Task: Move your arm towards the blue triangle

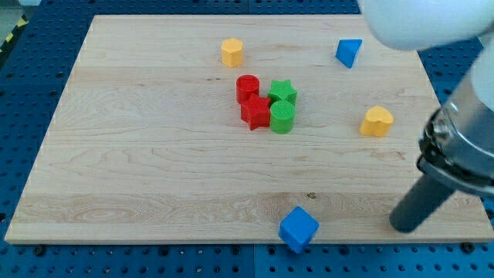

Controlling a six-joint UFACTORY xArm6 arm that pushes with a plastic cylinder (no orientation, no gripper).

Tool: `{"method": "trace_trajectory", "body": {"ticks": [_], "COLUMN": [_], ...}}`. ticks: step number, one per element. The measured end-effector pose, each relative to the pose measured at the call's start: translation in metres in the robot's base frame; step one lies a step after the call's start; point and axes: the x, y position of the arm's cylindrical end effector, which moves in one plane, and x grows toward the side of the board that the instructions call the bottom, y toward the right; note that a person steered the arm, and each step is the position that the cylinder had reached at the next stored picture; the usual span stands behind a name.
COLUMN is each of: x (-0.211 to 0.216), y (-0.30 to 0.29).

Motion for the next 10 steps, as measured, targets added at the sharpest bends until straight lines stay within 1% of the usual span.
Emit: {"method": "trace_trajectory", "body": {"ticks": [1, 3, 4, 5, 6, 7, 8, 9, 10], "x": [-0.052, -0.192, -0.248, -0.260, -0.312, -0.353, -0.397, -0.375, -0.339], "y": [0.028, 0.044, 0.042, 0.042, 0.042, 0.037, -0.001, -0.036, -0.025]}}
